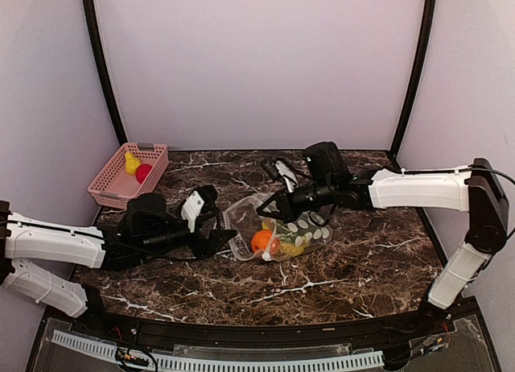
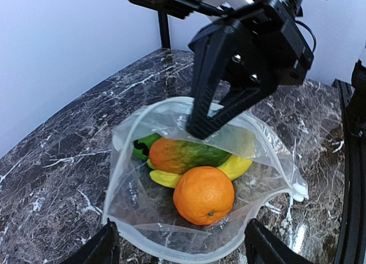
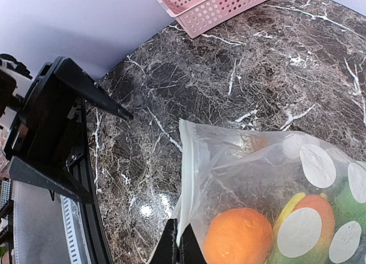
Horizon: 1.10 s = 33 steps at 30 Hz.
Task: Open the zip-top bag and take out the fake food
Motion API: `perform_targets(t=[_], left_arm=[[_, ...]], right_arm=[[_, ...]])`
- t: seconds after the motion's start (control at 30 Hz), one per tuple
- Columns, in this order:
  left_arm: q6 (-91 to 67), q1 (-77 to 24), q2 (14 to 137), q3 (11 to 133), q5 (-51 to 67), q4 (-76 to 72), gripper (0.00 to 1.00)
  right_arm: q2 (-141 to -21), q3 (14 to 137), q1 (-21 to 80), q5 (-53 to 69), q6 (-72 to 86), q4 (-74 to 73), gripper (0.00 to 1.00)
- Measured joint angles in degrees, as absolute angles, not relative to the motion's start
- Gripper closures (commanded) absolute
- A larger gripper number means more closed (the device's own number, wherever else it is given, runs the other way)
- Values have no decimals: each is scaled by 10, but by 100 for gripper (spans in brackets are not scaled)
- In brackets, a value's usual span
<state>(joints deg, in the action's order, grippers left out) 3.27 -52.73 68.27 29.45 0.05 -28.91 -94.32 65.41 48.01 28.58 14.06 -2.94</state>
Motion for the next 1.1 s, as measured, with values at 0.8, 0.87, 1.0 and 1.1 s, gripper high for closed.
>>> perform_targets(t=[0.8, 0.87, 1.0, 1.1], left_arm=[[85, -579, 979, 397, 10, -399, 20], [85, -580, 995, 409, 15, -404, 18], [83, -580, 1029, 428, 23, -412, 16], [79, -580, 1053, 432, 23, -421, 17]], right_arm=[[-953, 619, 480, 290, 156, 2, 100], [-956, 619, 480, 291, 156, 4, 100], [-961, 618, 480, 294, 156, 4, 100], [-962, 615, 480, 296, 156, 5, 100]])
